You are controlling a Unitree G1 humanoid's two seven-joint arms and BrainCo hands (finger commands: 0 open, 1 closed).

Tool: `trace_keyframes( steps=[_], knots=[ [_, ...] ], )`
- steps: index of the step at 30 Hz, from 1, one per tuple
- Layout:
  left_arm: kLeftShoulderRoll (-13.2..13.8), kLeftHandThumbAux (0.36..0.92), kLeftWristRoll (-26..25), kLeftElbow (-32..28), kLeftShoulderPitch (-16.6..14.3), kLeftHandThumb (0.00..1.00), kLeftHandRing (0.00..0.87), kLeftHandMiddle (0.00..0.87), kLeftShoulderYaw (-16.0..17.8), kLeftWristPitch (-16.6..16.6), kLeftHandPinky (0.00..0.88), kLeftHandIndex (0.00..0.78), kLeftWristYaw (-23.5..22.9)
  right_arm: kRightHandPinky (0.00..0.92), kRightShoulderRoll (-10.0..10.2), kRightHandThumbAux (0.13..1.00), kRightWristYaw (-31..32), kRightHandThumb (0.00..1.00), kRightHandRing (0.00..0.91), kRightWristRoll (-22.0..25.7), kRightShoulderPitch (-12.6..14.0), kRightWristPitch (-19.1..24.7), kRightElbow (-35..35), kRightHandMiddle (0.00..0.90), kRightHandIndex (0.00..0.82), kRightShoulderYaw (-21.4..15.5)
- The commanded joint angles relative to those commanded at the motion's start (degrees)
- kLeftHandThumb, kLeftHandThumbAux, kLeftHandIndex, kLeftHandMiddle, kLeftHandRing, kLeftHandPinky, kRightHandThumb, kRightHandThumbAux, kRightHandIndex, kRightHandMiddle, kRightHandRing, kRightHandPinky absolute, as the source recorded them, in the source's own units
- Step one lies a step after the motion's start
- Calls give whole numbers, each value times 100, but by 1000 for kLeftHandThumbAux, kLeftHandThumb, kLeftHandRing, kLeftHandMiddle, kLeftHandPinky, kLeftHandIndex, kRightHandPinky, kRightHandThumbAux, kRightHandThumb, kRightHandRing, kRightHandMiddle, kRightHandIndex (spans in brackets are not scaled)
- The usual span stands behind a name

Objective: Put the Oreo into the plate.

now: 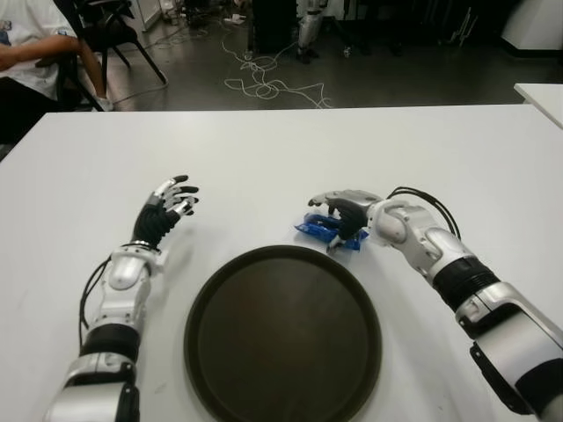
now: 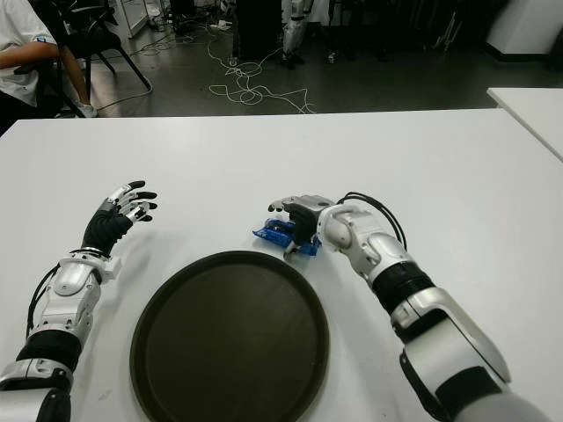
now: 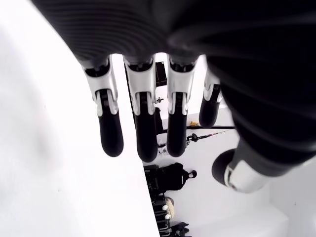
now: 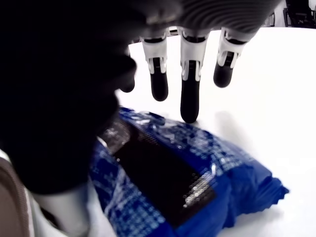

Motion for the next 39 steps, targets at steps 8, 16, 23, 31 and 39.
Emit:
trace_keyframes(
  steps=[8, 16, 23, 31, 39],
  knots=[
    [-6, 632, 48, -149, 38, 154, 292, 291, -32, 135, 339, 177, 81, 459, -100, 721, -624, 629, 469, -64, 145, 3, -270, 467, 413, -81],
    [-37, 636, 18, -248, 74, 170, 301, 298, -34, 186, 350, 183, 104, 505, -177, 713, -780, 693, 526, -89, 265, 88, -548, 559, 431, -150],
    [-65, 643, -48, -335, 121, 177, 298, 293, -16, 153, 352, 176, 56, 498, -229, 712, -799, 698, 535, -30, 352, 106, -742, 589, 434, -225],
    [-67, 642, -5, -451, 170, 173, 297, 288, -40, 207, 351, 168, 128, 496, -292, 712, -756, 694, 551, -23, 418, 70, -920, 593, 433, -255],
    [-72, 633, 20, -532, 192, 155, 296, 292, -44, 314, 349, 174, 191, 487, -320, 713, -647, 693, 547, 13, 472, 96, -1081, 589, 433, -290]
  ],
)
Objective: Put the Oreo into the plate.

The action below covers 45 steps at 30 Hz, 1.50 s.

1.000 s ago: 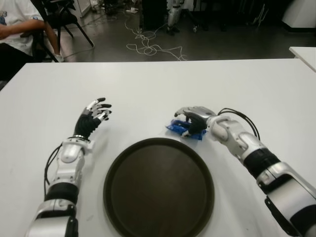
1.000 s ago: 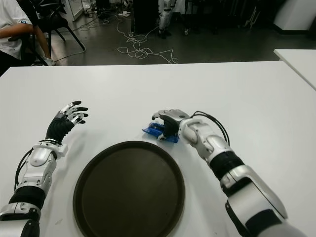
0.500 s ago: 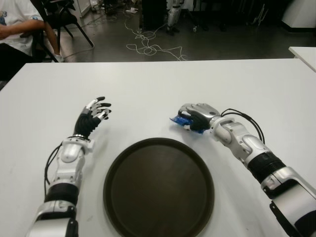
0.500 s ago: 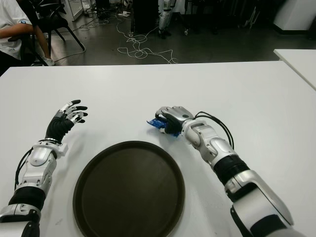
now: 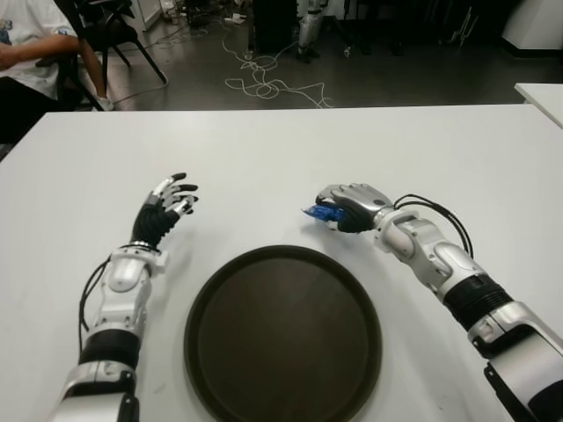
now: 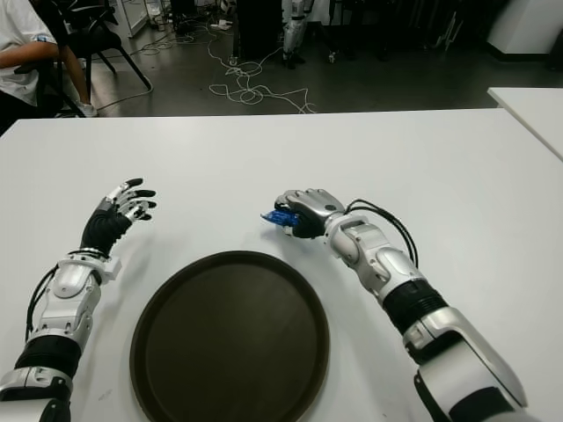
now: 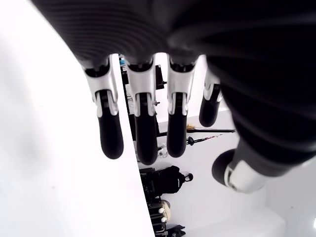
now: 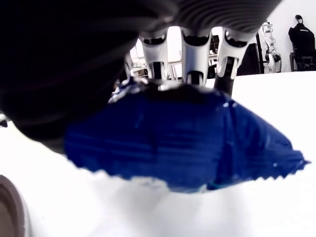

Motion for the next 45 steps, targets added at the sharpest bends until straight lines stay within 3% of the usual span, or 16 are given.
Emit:
trace_keyframes(
  steps=[22, 31, 33, 38, 45],
  knots=[
    [-10, 626, -50, -8, -25, 160, 302, 289, 7, 117, 356, 173, -43, 487, -46, 714, -103, 690, 544, -13, 110, -133, -170, 572, 431, -143],
    [20, 618, 2, 39, -36, 164, 293, 290, -4, 65, 343, 172, -28, 523, -129, 715, -517, 695, 578, -133, 183, -287, -331, 583, 432, -164],
    [25, 624, 7, 58, -41, 167, 293, 293, -2, 51, 341, 172, -25, 534, -168, 714, -574, 696, 592, -132, 230, -306, -461, 593, 432, -191],
    [35, 622, 11, 122, -55, 173, 294, 294, 12, -10, 344, 170, -23, 563, -413, 714, -385, 700, 633, -21, 583, -249, -1655, 630, 433, -482],
    [52, 626, -69, 239, -110, 170, 296, 289, 55, 6, 350, 170, -110, 613, -356, 716, -717, 699, 683, -127, 952, -412, -2337, 686, 433, -609]
  ],
)
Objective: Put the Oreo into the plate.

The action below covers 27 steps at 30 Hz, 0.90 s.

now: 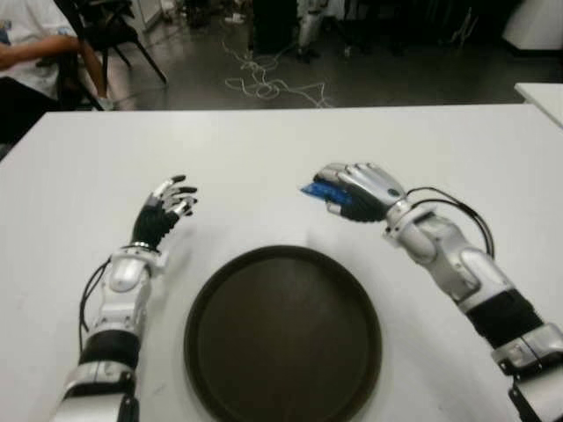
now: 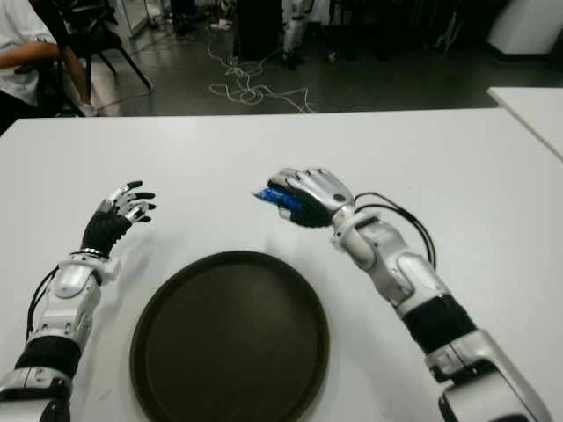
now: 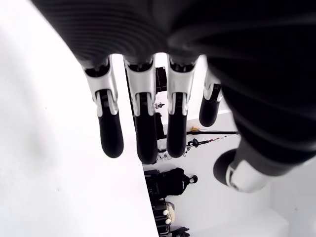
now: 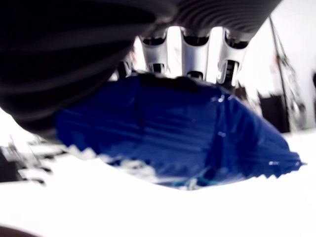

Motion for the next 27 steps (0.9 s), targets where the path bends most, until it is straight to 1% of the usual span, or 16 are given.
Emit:
trace_keyframes(
  steps=[2, 4, 6, 7, 10, 11, 14, 17, 22, 27],
  knots=[
    [4, 628, -25, 23, -9, 170, 296, 289, 11, -8, 352, 170, -35, 624, 66, 716, -149, 699, 693, 40, 269, -105, -342, 696, 432, -15],
    [6, 630, -28, 32, -18, 168, 296, 290, 8, -21, 352, 171, -50, 631, 152, 717, -269, 698, 698, 43, 578, -228, -674, 701, 432, 55],
    [9, 630, -13, 31, -24, 161, 297, 293, -5, -35, 352, 173, -44, 642, 244, 717, -322, 698, 703, 18, 736, -319, -824, 705, 431, 157],
    [9, 631, -5, 31, -25, 160, 297, 293, -12, -41, 352, 173, -38, 648, 282, 717, -333, 698, 705, 8, 774, -354, -860, 707, 431, 190],
    [15, 633, 35, 18, -17, 153, 297, 295, -37, -75, 349, 173, -14, 668, 374, 718, -286, 699, 714, 73, 765, -561, -865, 715, 431, 271],
    [16, 633, 39, 22, -16, 151, 297, 295, -39, -86, 349, 174, -15, 672, 368, 718, -208, 699, 716, 111, 767, -614, -883, 717, 431, 274],
    [12, 632, 44, 63, -28, 147, 296, 295, -41, -124, 344, 175, -14, 693, 262, 719, 134, 698, 720, 289, 736, -830, -921, 719, 431, 272],
    [3, 631, 47, 90, -41, 145, 295, 294, -42, -144, 344, 175, -1, 708, 244, 719, 288, 698, 722, 344, 723, -967, -927, 717, 431, 243],
    [-11, 637, 51, 99, -54, 151, 295, 296, -43, -138, 346, 174, 26, 731, 258, 720, 192, 698, 729, 322, 721, -1271, -852, 723, 431, 224],
    [-27, 636, 39, 69, -53, 154, 299, 292, -40, -86, 350, 167, 36, 740, 261, 719, 215, 699, 735, 330, 731, -1462, -781, 723, 431, 216]
  ],
)
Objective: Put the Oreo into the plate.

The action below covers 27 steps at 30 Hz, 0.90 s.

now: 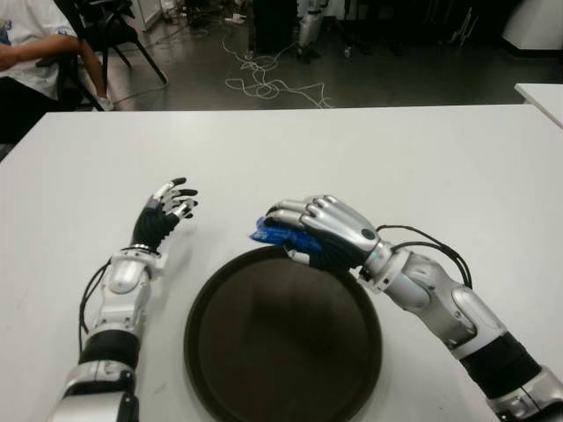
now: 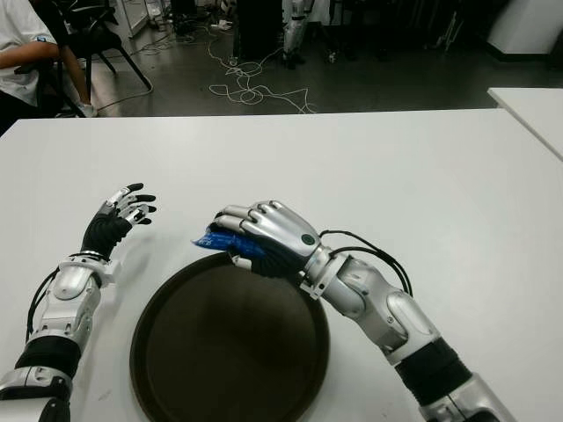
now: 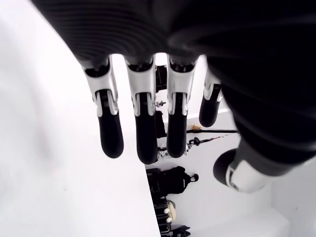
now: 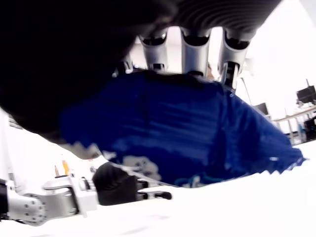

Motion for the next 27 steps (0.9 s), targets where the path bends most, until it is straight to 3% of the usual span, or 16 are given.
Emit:
trace_keyframes(
  steps=[11, 27],
  knots=[
    [-39, 666, -39, -52, 16, 181, 304, 303, 21, 26, 356, 179, 19, 711, -74, 720, 728, 699, 719, 548, -29, -499, 194, 701, 429, 122],
    [-28, 648, -36, -74, 42, 160, 279, 277, 10, 9, 333, 162, -12, 661, 20, 725, 1253, 693, 673, 1003, -76, -988, 441, 657, 426, 144]
  ],
)
